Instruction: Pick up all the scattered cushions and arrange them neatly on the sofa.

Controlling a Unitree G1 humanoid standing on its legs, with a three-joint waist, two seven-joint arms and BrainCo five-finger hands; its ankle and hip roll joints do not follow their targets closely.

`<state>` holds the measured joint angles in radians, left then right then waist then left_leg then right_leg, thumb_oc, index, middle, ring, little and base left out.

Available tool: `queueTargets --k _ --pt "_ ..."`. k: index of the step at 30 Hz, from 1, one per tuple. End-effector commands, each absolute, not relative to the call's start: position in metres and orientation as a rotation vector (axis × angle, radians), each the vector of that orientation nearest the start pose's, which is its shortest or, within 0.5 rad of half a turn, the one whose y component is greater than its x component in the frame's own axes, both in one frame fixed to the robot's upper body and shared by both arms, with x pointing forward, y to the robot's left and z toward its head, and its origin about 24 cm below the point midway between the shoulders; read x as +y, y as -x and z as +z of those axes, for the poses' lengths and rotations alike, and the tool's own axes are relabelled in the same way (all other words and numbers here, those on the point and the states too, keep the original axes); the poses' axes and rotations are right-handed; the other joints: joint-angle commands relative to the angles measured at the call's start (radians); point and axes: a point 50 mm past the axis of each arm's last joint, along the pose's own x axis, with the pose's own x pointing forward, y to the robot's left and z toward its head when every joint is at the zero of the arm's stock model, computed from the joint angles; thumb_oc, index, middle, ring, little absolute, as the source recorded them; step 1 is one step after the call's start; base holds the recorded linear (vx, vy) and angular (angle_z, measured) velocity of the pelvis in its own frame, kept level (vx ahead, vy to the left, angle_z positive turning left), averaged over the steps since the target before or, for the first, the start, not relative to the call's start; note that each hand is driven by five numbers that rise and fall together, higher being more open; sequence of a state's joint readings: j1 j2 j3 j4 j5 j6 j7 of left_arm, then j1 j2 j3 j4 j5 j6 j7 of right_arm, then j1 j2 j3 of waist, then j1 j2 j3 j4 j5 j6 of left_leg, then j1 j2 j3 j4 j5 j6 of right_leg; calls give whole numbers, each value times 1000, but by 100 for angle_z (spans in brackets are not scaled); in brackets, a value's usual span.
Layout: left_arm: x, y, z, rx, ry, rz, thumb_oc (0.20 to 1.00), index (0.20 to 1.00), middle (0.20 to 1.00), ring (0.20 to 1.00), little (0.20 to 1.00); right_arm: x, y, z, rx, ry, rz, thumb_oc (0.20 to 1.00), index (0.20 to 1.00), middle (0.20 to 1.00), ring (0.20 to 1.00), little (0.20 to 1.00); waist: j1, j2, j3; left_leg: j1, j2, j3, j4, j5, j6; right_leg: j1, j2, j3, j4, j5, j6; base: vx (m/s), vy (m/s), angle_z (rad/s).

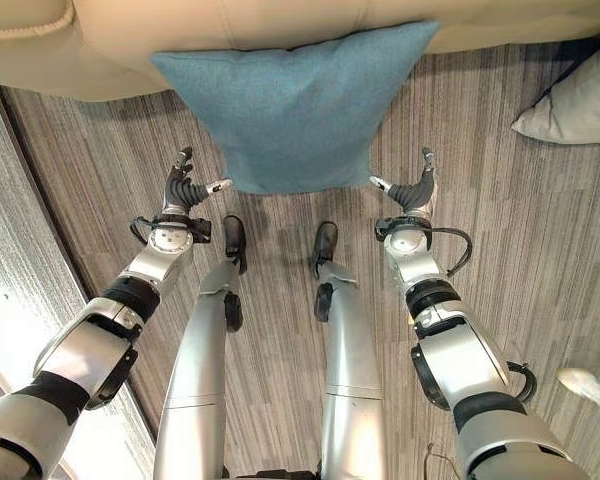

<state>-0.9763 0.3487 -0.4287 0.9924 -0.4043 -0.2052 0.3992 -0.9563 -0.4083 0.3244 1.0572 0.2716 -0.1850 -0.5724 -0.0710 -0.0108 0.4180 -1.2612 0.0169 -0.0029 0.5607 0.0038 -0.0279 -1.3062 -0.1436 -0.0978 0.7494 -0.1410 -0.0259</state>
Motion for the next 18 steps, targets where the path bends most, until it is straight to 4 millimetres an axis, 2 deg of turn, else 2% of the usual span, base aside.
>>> queueTargets --k 1,7,18 --pt "172 -398 127 -120 -183 248 1000 1000 1000 1000 1000 -219 -389 123 -110 301 -530 1000 1000 1000 1000 1000 -15 21 -138 3 -23 -38 96 -203 16 17 19 89 -67 -36 65 36 -20 0" --pt "172 -404 151 -179 -138 249 1000 1000 1000 1000 1000 -217 -397 157 -207 225 -534 1000 1000 1000 1000 1000 -12 29 -131 -55 -26 -40 119 -204 15 -51 24 92 -35 -41 69 21 -25 0" --pt "165 -409 175 -240 -103 234 1000 1000 1000 1000 1000 -212 -404 187 -286 208 -518 1000 1000 1000 1000 1000 -8 27 -124 -124 -27 -50 145 -198 11 -123 30 83 7 -40 74 19 -34 0"
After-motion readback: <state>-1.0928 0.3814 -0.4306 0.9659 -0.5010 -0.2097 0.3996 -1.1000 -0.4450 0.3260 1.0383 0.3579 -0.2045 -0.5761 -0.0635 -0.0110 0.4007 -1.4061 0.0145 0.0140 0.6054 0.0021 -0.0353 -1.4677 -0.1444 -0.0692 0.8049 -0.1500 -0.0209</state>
